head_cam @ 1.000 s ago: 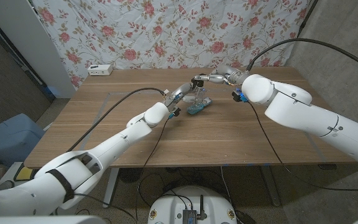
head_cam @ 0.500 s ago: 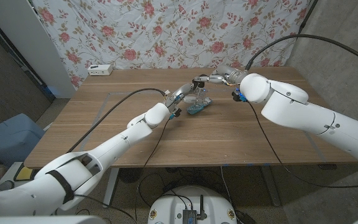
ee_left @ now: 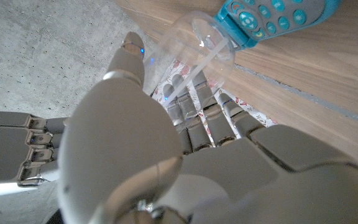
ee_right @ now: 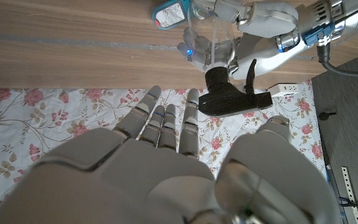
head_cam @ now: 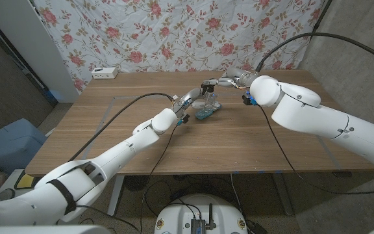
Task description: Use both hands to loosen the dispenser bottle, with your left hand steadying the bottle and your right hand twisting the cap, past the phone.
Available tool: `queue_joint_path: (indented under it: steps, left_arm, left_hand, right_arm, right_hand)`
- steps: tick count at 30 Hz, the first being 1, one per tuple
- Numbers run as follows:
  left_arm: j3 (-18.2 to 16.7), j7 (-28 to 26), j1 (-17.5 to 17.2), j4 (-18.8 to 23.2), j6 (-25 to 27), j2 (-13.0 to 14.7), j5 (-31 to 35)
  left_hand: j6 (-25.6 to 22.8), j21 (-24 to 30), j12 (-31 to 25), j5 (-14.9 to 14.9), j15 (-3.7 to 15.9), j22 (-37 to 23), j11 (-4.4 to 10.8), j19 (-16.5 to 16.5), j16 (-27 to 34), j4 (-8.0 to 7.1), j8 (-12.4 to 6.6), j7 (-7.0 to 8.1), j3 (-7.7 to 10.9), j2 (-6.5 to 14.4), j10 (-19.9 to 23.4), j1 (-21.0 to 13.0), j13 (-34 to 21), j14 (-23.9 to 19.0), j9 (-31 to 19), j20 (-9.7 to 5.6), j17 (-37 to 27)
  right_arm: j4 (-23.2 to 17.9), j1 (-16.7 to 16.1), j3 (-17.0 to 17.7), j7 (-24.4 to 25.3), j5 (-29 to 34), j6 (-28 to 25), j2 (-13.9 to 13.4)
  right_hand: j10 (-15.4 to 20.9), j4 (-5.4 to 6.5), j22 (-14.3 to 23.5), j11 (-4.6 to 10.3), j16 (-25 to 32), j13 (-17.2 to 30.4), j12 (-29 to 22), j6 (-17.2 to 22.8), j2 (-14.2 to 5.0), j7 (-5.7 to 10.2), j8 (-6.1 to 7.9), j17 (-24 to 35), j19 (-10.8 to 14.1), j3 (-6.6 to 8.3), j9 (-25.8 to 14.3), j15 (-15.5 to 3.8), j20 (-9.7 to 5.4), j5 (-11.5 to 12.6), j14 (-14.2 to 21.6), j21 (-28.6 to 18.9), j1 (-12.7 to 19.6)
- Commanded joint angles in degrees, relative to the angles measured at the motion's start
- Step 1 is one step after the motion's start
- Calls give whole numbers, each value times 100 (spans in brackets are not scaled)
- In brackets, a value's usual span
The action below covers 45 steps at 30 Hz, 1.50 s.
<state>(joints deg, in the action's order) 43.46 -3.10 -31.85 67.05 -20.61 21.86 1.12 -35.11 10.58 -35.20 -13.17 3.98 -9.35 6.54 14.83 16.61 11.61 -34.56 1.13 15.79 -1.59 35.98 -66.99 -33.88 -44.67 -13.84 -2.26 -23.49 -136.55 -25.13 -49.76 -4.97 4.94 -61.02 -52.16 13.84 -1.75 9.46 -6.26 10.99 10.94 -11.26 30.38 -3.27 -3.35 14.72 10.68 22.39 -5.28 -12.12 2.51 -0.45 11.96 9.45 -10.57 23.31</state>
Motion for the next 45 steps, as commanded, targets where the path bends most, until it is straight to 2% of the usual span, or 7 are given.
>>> queue_joint_path:
  steps: [1,22,32,45]
  left_arm:
    - [16,22,34,-41,8,-4,32]
    - [67,59,163,-301,-62,-100,28]
    - [82,50,176,-302,-40,-98,47]
    - [91,37,209,-347,-30,-133,38]
  left_hand:
    - [-148,-9,-35,-35,563,-7,53,-7,19,-288,-29,85,338,752,90,-195,-20,-158,5,-338,-34]
    - [-117,-11,-32,-67,553,-7,47,-15,-2,-288,-65,79,362,785,96,-180,-38,-172,17,-325,-71]
    - [-125,-9,-32,-84,554,-7,39,-8,-14,-266,-90,82,378,782,108,-202,-41,-179,23,-326,-84]
    - [-124,-9,-31,-103,557,-7,45,-7,-26,-266,-119,86,390,789,124,-201,-46,-196,30,-328,-104]
  right_arm:
    - [150,288,-219,-164,71,-15,80]
    - [333,560,-408,-301,139,-91,265]
    - [475,847,-761,-391,364,-259,365]
    - [552,1012,-939,-490,433,-376,380]
  right_hand:
    - [35,-15,13,-46,39,5,-33,62,4,-10,9,13,16,-14,-22,49,28,-41,42,-31,-16]
    - [143,24,13,-116,68,5,-63,173,13,-54,26,25,76,-42,-35,110,88,-104,139,-44,-131]
    - [171,18,13,-123,73,5,-66,204,-4,-62,26,22,110,-29,-38,121,108,-115,175,-50,-128]
    - [199,-10,12,-161,71,5,-67,201,-37,-65,9,17,147,5,-40,134,127,-118,204,-54,-86]
